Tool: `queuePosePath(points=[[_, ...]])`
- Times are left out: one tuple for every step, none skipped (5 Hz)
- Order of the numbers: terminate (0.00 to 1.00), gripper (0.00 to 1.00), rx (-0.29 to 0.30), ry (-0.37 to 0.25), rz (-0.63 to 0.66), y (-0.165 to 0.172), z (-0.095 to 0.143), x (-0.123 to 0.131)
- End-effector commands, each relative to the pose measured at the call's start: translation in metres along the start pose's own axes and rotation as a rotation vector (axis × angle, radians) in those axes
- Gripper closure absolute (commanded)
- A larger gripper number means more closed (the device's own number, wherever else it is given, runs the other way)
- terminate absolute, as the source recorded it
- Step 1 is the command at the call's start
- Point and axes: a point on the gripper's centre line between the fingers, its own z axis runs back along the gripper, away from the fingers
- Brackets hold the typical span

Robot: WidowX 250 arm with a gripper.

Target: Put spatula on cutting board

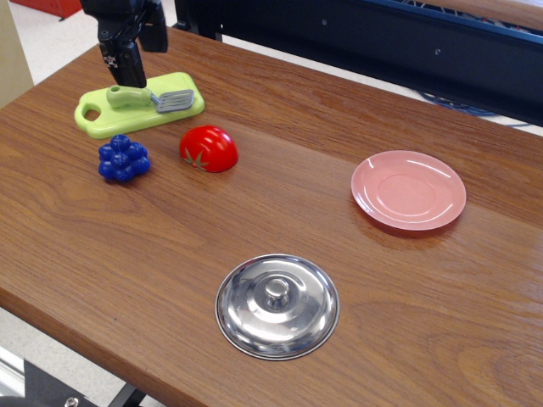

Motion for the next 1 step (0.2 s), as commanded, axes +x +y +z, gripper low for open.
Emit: queuePosePath(points=[[1.00,0.00,-0.076,-0.017,-0.009,0.0047,0.0288,-0.0016]])
